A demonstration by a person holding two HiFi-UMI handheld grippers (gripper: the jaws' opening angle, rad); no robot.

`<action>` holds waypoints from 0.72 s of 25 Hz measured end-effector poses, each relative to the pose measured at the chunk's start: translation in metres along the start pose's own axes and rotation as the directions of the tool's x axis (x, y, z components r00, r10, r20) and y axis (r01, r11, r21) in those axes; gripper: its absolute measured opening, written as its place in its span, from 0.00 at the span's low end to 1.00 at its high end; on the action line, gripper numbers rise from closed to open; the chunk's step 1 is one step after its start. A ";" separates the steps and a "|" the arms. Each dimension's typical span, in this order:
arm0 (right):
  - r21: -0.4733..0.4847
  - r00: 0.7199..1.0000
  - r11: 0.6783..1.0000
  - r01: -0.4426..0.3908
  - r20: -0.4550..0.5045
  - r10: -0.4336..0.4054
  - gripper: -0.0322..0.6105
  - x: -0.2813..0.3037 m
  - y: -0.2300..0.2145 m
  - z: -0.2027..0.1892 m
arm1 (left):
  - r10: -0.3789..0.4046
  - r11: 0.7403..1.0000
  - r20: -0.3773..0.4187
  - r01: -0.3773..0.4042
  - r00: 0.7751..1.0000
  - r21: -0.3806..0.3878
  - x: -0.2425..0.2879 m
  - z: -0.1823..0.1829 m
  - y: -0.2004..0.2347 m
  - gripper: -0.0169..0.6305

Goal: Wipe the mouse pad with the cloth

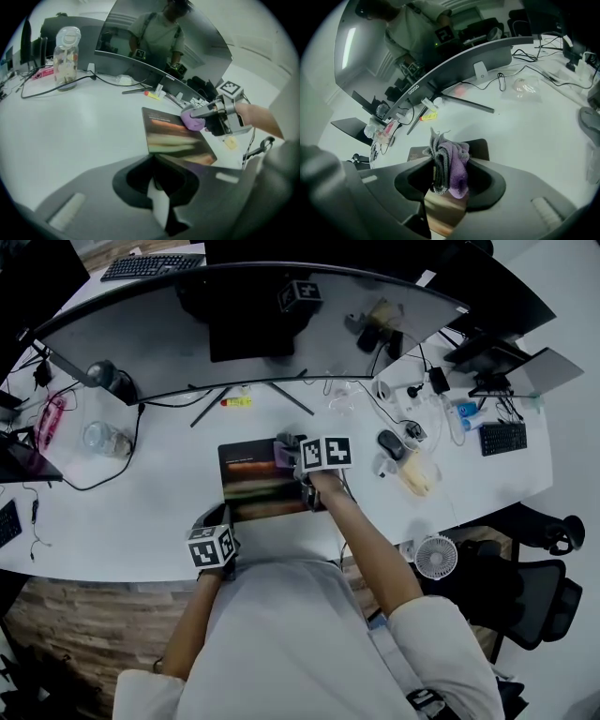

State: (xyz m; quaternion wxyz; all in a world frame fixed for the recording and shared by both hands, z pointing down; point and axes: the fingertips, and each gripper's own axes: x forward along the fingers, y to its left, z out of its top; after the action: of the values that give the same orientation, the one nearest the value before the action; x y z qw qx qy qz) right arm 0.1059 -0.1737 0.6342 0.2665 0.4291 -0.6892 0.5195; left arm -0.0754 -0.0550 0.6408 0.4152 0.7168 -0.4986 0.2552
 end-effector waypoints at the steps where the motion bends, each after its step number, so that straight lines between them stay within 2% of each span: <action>1: 0.002 1.000 1.000 0.001 0.002 -0.001 0.35 -0.002 -0.002 0.000 | 0.000 1.000 0.001 0.000 1.000 0.001 0.000 0.000 -0.001 0.03; 18: 0.029 0.999 0.999 0.034 0.020 -0.034 0.35 -0.021 -0.038 -0.002 | 0.008 1.000 0.004 -0.008 1.000 0.002 0.000 -0.003 -0.002 0.03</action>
State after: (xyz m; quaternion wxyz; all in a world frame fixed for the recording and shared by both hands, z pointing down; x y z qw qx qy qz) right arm 0.1488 -0.1683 0.6359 0.2621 0.4498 -0.6770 0.5202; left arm -0.0732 -0.0525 0.6419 0.4124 0.7160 -0.5019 0.2557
